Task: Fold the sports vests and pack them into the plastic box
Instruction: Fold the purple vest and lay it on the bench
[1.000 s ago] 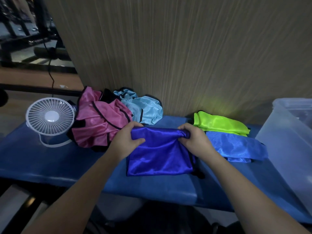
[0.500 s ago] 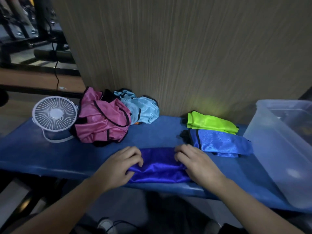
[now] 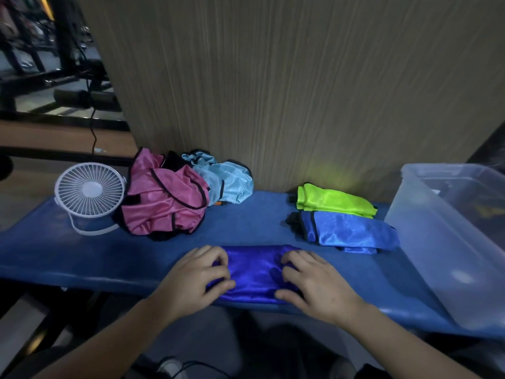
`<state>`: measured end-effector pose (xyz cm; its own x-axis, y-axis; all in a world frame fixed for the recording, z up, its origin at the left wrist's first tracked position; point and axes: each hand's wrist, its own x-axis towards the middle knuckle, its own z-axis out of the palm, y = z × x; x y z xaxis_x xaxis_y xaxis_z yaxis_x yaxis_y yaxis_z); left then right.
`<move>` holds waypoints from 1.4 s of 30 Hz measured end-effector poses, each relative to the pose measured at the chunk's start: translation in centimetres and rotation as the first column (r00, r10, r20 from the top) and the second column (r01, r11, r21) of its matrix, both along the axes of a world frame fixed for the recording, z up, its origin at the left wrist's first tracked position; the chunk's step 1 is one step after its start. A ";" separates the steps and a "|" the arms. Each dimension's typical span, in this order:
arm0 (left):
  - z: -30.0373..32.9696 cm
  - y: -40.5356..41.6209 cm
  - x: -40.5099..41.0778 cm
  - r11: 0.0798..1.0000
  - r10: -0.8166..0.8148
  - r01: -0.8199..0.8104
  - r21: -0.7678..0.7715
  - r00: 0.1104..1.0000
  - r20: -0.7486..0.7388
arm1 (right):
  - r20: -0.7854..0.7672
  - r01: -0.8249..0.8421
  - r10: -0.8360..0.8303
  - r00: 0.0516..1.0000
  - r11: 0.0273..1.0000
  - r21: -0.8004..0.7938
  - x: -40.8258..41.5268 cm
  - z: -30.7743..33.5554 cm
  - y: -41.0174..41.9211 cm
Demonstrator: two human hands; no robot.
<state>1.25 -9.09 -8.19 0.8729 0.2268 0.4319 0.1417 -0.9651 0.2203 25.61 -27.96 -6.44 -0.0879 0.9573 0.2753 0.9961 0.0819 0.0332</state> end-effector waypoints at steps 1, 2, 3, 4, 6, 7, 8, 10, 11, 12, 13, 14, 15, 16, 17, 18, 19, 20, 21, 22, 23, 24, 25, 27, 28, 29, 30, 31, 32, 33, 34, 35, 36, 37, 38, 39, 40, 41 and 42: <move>0.1 -0.3 0.5 1.000 0.030 -0.030 0.005 0.999 0.041 | 0.004 0.022 -0.022 1.000 0.998 0.053 -0.4 0.1 0.5; 0.2 -0.7 1.1 0.998 0.061 -0.062 0.014 0.995 0.075 | 0.010 0.039 -0.041 0.999 0.994 0.100 -0.8 0.3 1.0; 0.3 -1.1 1.7 0.995 0.096 -0.098 0.018 0.990 0.101 | 0.013 0.055 -0.057 0.998 0.990 0.133 -1.2 0.5 1.5; 0.3 -1.3 2.4 0.990 0.135 -0.137 0.015 0.984 0.116 | 0.015 0.072 -0.075 0.997 0.986 0.148 -1.5 0.5 2.0; -0.3 -1.5 3.4 0.980 0.198 -0.200 0.008 0.976 0.095 | 0.012 0.114 -0.116 0.993 0.986 0.124 -2.2 0.3 2.7; -0.9 -1.4 3.7 0.976 0.216 -0.217 0.015 0.975 0.059 | 0.011 0.130 -0.131 0.991 0.987 0.092 -2.6 0.0 3.0; -1.6 -1.2 3.9 0.974 0.227 -0.227 0.022 0.974 0.015 | 0.012 0.137 -0.138 0.990 0.989 0.058 -2.9 -0.4 3.2; -2.8 -0.7 3.7 0.970 0.243 -0.242 0.024 0.967 -0.081 | 0.029 0.140 -0.140 0.990 0.990 -0.009 -3.2 -1.4 3.3; -3.2 -0.5 3.4 0.968 0.250 -0.250 0.017 0.960 -0.125 | 0.048 0.143 -0.141 0.989 0.989 -0.039 -3.2 -1.9 3.2; -3.5 -0.4 3.0 0.966 0.257 -0.259 0.006 0.954 -0.154 | 0.066 0.147 -0.143 0.987 0.987 -0.062 -3.0 -2.3 3.2; -3.7 -0.2 2.6 0.963 0.265 -0.268 0.004 0.949 -0.172 | 0.078 0.155 -0.148 0.986 0.984 -0.084 -2.9 -2.6 3.1; -3.8 -0.1 2.2 0.963 0.267 -0.269 0.012 0.944 -0.192 | 0.084 0.162 -0.154 0.984 0.981 -0.101 -2.8 -2.8 3.0; -3.9 0.0 1.9 0.963 0.267 -0.267 0.028 0.942 -0.204 | 0.084 0.171 -0.162 0.983 0.979 -0.112 -2.7 -3.0 3.0; -4.0 0.1 1.7 0.963 0.269 -0.266 0.041 0.939 -0.213 | 0.083 0.179 -0.170 0.982 0.977 -0.118 -2.8 -3.0 3.0; -3.9 0.2 1.5 0.963 0.268 -0.264 0.048 0.938 -0.221 | 0.083 0.187 -0.178 0.981 0.975 -0.121 -2.8 -3.0 3.0; -3.7 0.3 1.5 0.964 0.265 -0.262 0.045 0.936 -0.233 | 0.085 0.192 -0.183 0.979 0.974 -0.122 -2.9 -3.0 3.0; -3.6 0.3 1.5 0.965 0.261 -0.259 0.042 0.935 -0.241 | 0.086 0.195 -0.185 0.979 0.973 -0.122 -2.9 -3.0 3.0; -3.5 0.3 1.6 0.966 0.256 -0.255 0.038 0.935 -0.246 | 0.086 0.196 -0.187 0.979 0.973 -0.120 -3.0 -3.0 3.0; -3.4 0.2 1.6 0.968 0.248 -0.249 0.031 0.935 -0.252 | 0.084 0.198 -0.189 0.978 0.973 -0.122 -3.0 -3.0 3.0; -3.3 0.2 1.6 0.970 0.240 -0.243 0.021 0.936 -0.257 | 0.082 0.201 -0.191 0.978 0.971 -0.128 -2.9 -2.9 2.9; -3.2 0.1 1.6 0.971 0.234 -0.239 0.011 0.939 -0.252 | 0.079 0.204 -0.194 0.978 0.970 -0.134 -2.8 -2.9 2.8; -3.1 0.1 1.7 0.972 0.229 -0.237 -0.002 0.942 -0.247 | 0.075 0.206 -0.197 0.977 0.968 -0.140 -2.6 -2.8 2.6; -3.0 0.0 1.9 0.972 0.223 -0.233 -0.013 0.944 -0.243 | 0.070 0.209 -0.200 0.977 0.967 -0.145 -2.2 -2.8 2.3; -2.7 -0.5 2.4 0.976 0.204 -0.216 -0.020 0.946 -0.252 | 0.067 0.210 -0.202 0.977 0.966 -0.152 -1.3 -2.7 1.6; -2.6 -0.9 2.8 0.978 0.194 -0.206 -0.021 0.946 -0.262 | 0.071 0.207 -0.199 0.978 0.966 -0.153 -0.7 -2.7 1.2; -2.6 -1.3 3.4 0.980 0.185 -0.199 -0.023 0.945 -0.268 | 0.075 0.203 -0.194 0.978 0.967 -0.155 -0.1 -2.7 0.7; -2.6 -1.7 3.9 0.981 0.178 -0.192 -0.026 0.946 -0.272 | 0.077 0.200 -0.190 0.979 0.967 -0.156 0.5 -2.6 0.2; -2.7 -2.1 4.6 0.982 0.168 -0.183 -0.034 0.948 -0.272 | 0.078 0.199 -0.189 0.979 0.967 -0.156 1.1 -2.5 -0.3; -2.7 -2.5 5.3 0.984 0.158 -0.175 -0.042 0.950 -0.269 | 0.080 0.202 -0.192 0.978 0.967 -0.153 1.7 -2.4 -0.9; -2.8 -2.9 6.1 0.984 0.147 -0.169 -0.056 0.950 -0.274 | 0.084 0.205 -0.194 0.977 0.968 -0.146 2.3 -2.4 -1.5; -2.7 -3.3 7.0 0.984 0.137 -0.163 -0.071 0.950 -0.281 | 0.088 0.208 -0.197 0.976 0.968 -0.140 3.0 -2.3 -2.1; -2.6 -3.8 7.9 0.984 0.131 -0.159 -0.080 0.952 -0.277 | 0.091 0.210 -0.199 0.976 0.969 -0.133 3.7 -2.4 -2.8; -2.5 -4.2 8.9 0.984 0.129 -0.157 -0.085 0.955 -0.268 | 0.093 0.215 -0.205 0.974 0.968 -0.126 4.5 -2.4 -3.4; -2.4 -4.7 9.9 0.983 0.127 -0.157 -0.093 0.955 -0.266 | 0.094 0.226 -0.216 0.972 0.966 -0.122 5.3 -2.4 -4.1; -2.3 -5.3 10.8 0.983 0.123 -0.153 -0.097 0.956 -0.265 | 0.092 0.243 -0.233 0.968 0.963 -0.120 6.0 -2.5 -4.8; -2.2 -5.8 11.6 0.984 0.116 -0.147 -0.098 0.957 -0.265 | 0.089 0.262 -0.252 0.963 0.958 -0.121 6.7 -2.5 -5.5; -2.2 -6.3 12.5 0.985 0.116 -0.146 -0.091 0.955 -0.271 | 0.087 0.282 -0.272 0.958 0.952 -0.121 7.3 -2.5 -6.2; -2.2 -6.8 13.3 0.984 0.129 -0.158 -0.079 0.950 -0.285 | 0.083 0.301 -0.292 0.953 0.946 -0.123 7.9 -2.5 -6.8; -2.3 -7.3 14.1 0.982 0.152 -0.177 -0.061 0.945 -0.288 | 0.081 0.319 -0.310 0.947 0.940 -0.120 8.4 -2.6 -7.4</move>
